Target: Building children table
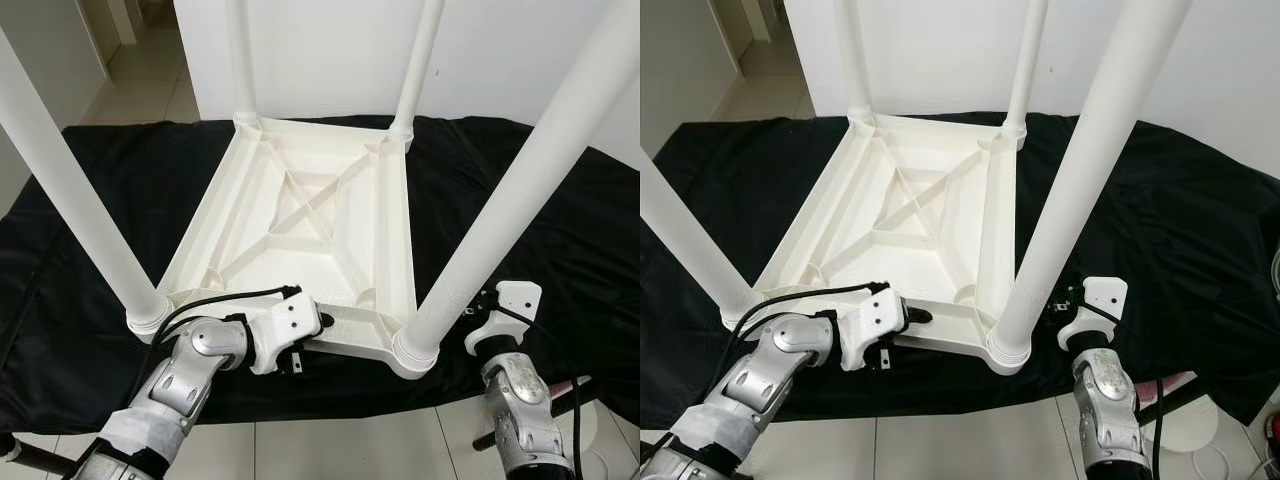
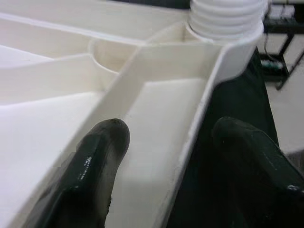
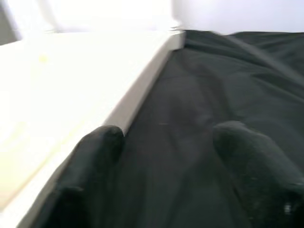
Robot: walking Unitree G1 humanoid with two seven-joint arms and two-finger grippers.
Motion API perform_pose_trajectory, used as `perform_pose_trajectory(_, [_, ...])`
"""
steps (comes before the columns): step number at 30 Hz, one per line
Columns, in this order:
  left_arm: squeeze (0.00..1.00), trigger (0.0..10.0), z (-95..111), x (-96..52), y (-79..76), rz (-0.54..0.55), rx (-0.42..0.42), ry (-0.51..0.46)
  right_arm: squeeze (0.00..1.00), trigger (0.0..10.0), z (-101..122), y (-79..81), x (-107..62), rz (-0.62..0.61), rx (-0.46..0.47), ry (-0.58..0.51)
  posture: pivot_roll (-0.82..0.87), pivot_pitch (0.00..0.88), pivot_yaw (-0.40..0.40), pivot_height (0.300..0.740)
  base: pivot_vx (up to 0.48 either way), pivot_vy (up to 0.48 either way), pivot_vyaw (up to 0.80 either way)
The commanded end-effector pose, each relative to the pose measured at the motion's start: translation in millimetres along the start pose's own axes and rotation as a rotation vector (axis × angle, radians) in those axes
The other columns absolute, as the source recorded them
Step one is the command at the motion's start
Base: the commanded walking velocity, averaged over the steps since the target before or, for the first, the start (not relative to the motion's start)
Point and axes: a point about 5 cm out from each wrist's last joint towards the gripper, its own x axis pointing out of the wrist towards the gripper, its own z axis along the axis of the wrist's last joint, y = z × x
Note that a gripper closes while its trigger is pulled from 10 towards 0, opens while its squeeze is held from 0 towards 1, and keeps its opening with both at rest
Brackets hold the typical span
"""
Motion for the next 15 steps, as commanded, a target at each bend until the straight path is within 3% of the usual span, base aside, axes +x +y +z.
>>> perform_pose_trajectory(1, [0.00, 10.0, 1.5, -6.5, 8.6, 0.114, -0.022, -0.011, 1.00, 10.0, 2.8, -4.6, -5.0, 0.037, 0.008, 0.017, 0.02, 0.100, -0.006, 0.740, 0.000, 0.000, 0.00])
perform_pose_trajectory(3, [0.00, 10.0, 4.3, -9.2, 9.4, 0.144, -0.050, -0.021, 1.00, 10.0, 9.4, -16.6, -14.0, 0.089, -0.005, 0.042, 0.02, 0.101, -0.005, 0.740, 0.000, 0.000, 0.00])
perform_pose_trajectory(5, [0.00, 10.0, 4.3, -9.2, 9.4, 0.144, -0.050, -0.021, 1.00, 10.0, 9.4, -16.6, -14.0, 0.089, -0.005, 0.042, 0.02, 0.101, -0.005, 0.740, 0.000, 0.000, 0.00])
perform_pose_trajectory(6, [0.00, 10.0, 6.2, -10.2, 7.6, 0.137, -0.073, -0.036, 0.00, 10.0, 13.4, -23.1, -20.6, 0.131, 0.002, 0.052, 0.02, 0.103, -0.003, 0.740, 0.000, 0.000, 0.00])
perform_pose_trajectory(7, [0.00, 10.0, 6.2, -10.2, 7.6, 0.137, -0.073, -0.036, 0.00, 10.0, 13.4, -23.1, -20.6, 0.131, 0.002, 0.052, 0.02, 0.103, -0.003, 0.740, 0.000, 0.000, 0.00])
perform_pose_trajectory(9, [0.00, 10.0, 8.9, -11.2, 2.6, 0.124, -0.077, -0.065, 0.00, 10.0, 18.6, -31.8, -37.2, 0.256, 0.001, 0.092, 0.02, 0.107, -0.004, 0.740, 0.000, 0.000, 0.00])
perform_pose_trajectory(11, [0.00, 10.0, 8.9, -11.2, 2.6, 0.124, -0.077, -0.065, 0.00, 10.0, 18.6, -31.8, -37.2, 0.256, 0.001, 0.092, 0.02, 0.107, -0.004, 0.740, 0.000, 0.000, 0.00])
perform_pose_trajectory(12, [0.00, 10.0, 9.5, -11.7, 0.5, 0.116, -0.071, -0.073, 0.00, 10.0, 21.5, -35.1, -48.3, 0.336, -0.004, 0.118, 0.02, 0.107, -0.004, 0.740, 0.000, 0.000, 0.00])
perform_pose_trajectory(13, [0.00, 10.0, 9.5, -11.7, 0.5, 0.116, -0.071, -0.073, 0.00, 10.0, 21.5, -35.1, -48.3, 0.336, -0.004, 0.118, 0.02, 0.107, -0.004, 0.740, 0.000, 0.000, 0.00])
perform_pose_trajectory(15, [0.00, 10.0, 9.9, -14.2, 1.5, 0.115, -0.063, -0.075, 0.00, 10.0, 27.6, -32.6, -65.5, 0.502, -0.001, 0.170, 0.02, 0.103, 0.001, 0.740, 0.000, 0.000, 0.00])
